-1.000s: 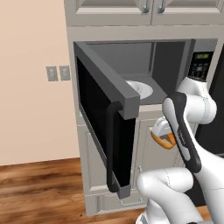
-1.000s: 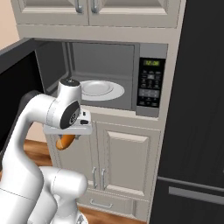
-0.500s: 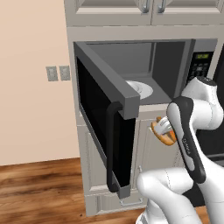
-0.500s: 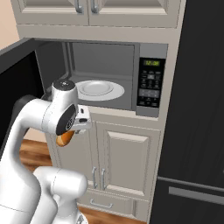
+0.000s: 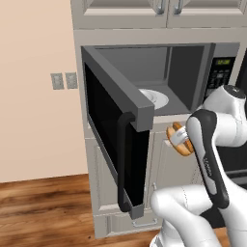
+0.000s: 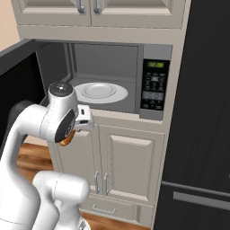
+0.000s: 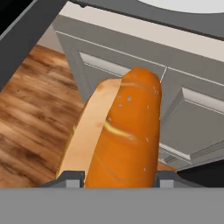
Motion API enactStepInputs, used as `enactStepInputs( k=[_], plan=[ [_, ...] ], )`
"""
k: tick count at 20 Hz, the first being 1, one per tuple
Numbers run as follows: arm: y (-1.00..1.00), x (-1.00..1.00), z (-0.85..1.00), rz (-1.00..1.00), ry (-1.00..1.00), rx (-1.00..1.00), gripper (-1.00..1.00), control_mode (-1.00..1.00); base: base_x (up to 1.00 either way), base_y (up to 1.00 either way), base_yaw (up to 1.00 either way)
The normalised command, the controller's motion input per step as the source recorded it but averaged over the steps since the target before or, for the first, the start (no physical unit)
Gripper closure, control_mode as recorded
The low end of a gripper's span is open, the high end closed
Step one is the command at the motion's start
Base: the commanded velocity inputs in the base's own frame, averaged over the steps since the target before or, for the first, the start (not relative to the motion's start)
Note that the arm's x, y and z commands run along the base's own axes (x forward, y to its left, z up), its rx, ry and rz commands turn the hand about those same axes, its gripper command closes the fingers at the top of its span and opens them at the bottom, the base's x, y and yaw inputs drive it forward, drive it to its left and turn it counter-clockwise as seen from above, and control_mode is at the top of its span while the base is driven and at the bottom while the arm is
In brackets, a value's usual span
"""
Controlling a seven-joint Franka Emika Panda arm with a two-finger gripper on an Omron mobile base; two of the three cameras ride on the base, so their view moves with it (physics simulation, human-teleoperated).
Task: Pick the hotdog bun from the counter and place it in the microwave. Then turn on the microwave.
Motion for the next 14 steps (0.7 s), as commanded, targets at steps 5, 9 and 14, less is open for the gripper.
enactStepInputs(
  k=[5,9,14],
  plan=[
    [0.00,0.17,0.22,-0.01,0.00,0.05,1.00,-1.00,0.00,0.00,0.00],
    [0.00,0.19,0.23,-0.04,0.00,0.04,1.00,-1.00,0.00,0.00,0.00],
    [0.10,0.18,0.08,-0.09,-0.04,0.02,1.00,-1.00,0.00,0.00,0.00]
  ],
)
